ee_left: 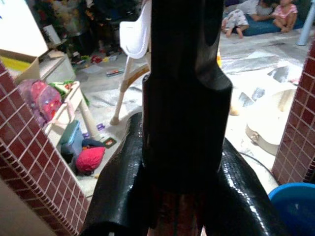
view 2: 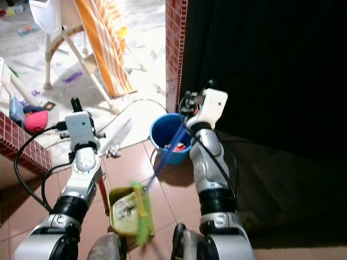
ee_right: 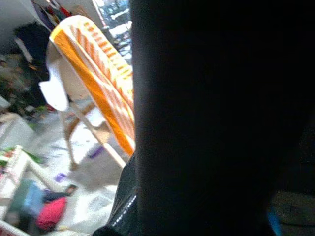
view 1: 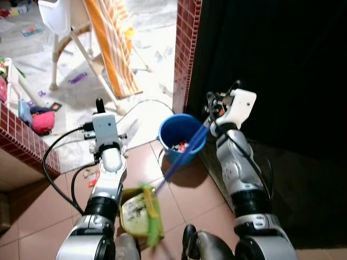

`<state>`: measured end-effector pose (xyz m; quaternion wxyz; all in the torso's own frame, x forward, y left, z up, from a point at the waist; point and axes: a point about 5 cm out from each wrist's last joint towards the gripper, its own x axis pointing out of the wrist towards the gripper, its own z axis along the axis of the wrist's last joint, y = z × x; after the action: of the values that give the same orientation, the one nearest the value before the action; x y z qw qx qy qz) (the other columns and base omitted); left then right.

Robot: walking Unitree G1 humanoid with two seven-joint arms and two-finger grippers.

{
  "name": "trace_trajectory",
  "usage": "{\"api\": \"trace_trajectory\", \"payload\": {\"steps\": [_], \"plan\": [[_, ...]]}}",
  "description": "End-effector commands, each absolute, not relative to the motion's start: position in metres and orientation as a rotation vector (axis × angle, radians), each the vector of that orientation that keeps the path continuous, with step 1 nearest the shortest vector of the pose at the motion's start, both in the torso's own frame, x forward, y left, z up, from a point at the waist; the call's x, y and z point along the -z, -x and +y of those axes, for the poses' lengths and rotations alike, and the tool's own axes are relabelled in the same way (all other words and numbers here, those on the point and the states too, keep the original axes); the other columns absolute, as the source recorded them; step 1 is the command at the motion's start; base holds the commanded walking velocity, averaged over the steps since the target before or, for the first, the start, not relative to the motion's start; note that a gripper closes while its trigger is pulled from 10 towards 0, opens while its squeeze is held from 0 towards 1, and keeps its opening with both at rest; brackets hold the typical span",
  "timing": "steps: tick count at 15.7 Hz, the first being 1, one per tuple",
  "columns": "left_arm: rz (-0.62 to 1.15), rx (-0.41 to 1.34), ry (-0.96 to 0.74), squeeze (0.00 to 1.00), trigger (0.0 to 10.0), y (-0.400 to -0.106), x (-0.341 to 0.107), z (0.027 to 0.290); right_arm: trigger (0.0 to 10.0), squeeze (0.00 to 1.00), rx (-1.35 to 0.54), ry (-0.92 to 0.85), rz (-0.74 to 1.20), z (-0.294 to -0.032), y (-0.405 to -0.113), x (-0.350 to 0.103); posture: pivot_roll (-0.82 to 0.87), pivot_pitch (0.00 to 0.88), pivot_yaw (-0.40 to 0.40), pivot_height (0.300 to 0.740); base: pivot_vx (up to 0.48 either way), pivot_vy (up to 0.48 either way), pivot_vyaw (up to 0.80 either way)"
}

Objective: Sweep floor

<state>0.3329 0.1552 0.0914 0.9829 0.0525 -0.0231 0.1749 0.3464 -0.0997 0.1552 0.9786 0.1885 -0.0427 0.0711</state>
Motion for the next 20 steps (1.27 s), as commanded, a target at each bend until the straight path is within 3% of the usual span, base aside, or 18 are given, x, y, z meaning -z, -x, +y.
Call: {"api": "trace_trajectory", "payload": {"steps": [1, 4, 9, 14, 20], "plan": [[0.041, -0.349, -0.095, 0.00, 10.0, -0.328, -0.075, 0.154, 10.0, 0.00, -0.165, -0.438, -0.110, -0.097, -0.349, -0.166, -0.04, 0.148, -0.003, 0.740, 0.000, 0.000, 0.00], [0.053, -0.354, -0.081, 0.00, 10.0, -0.329, -0.072, 0.153, 10.0, 0.00, -0.222, -0.396, -0.117, -0.092, -0.349, -0.170, -0.05, 0.144, -0.008, 0.740, 0.000, 0.000, 0.00], [-0.019, -0.385, -0.024, 0.00, 10.0, -0.334, -0.087, 0.152, 10.0, 0.00, -0.371, -0.053, -0.243, -0.091, -0.334, -0.173, -0.06, 0.102, -0.029, 0.740, 0.000, 0.000, 0.00], [-0.089, -0.352, -0.095, 0.00, 10.0, -0.337, -0.099, 0.144, 10.0, 0.00, -0.307, 0.042, -0.229, -0.109, -0.332, -0.156, -0.04, 0.027, -0.026, 0.740, 0.000, 0.000, 0.00], [-0.136, -0.274, 0.020, 0.00, 10.0, -0.336, -0.118, 0.147, 10.0, 0.00, -0.221, 0.084, -0.212, -0.127, -0.325, -0.144, -0.06, 0.018, 0.059, 0.740, 0.000, 0.000, 0.00]]}}
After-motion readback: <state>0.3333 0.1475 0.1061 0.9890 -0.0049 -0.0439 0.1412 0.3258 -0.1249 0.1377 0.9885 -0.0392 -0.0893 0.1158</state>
